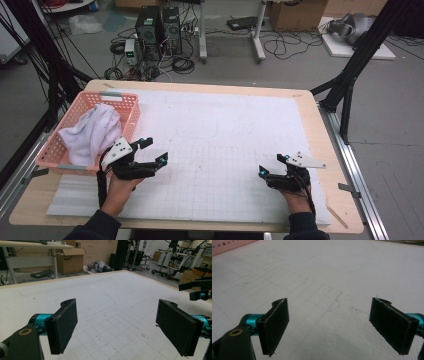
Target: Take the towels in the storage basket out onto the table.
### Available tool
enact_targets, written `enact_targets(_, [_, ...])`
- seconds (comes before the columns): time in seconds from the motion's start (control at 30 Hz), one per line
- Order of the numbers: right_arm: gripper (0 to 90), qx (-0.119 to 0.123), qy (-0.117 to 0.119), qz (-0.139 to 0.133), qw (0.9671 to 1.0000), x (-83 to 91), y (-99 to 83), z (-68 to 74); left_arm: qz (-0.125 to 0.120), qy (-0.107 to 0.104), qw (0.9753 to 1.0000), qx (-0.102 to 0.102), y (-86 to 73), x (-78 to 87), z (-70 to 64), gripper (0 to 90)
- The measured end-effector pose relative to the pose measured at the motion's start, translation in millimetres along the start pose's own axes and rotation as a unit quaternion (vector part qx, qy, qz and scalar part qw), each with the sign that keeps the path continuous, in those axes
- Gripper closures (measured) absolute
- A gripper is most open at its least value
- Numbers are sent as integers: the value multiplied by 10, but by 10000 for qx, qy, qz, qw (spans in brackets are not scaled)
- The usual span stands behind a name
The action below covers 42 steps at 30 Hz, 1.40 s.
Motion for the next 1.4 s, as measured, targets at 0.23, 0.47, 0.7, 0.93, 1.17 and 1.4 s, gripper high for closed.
enact_targets(0.23, [149, 49, 1, -44, 10000, -16, 26, 7, -113, 117, 9999, 44, 224, 105, 42, 179])
enact_targets(0.47, [149, 3, 64, -50, 10000, 2, 29, 43, -144, 230, 9995, -190, 487, 215, 206, 183])
enact_targets(0.7, [149, -55, 50, -87, 9999, 21, 31, 37, -241, 347, 9991, -95, 748, 306, 472, 185])
enact_targets(0.93, [149, -52, 49, -77, 9999, 27, 23, 32, -362, 715, 9968, 59, 930, 499, 916, 180])
enact_targets(1.17, [149, -76, 47, -25, 10000, 7, 10, 37, -146, 1224, 9923, 100, 944, 646, 1363, 174])
enact_targets(1.4, [149, -41, 99, 53, 9999, -24, -5, 67, 485, 1767, 9830, 140, 738, 675, 1767, 175])
Point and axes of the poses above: each handheld gripper's, and its own axes: x roughly backward along the jaws, y roughly out of its top, z roughly to its left, the point moved 8 cm from there along -x, roughly forward along the jaws, and after that the axes turned 6 degrees about y, right-handed, at the moved point
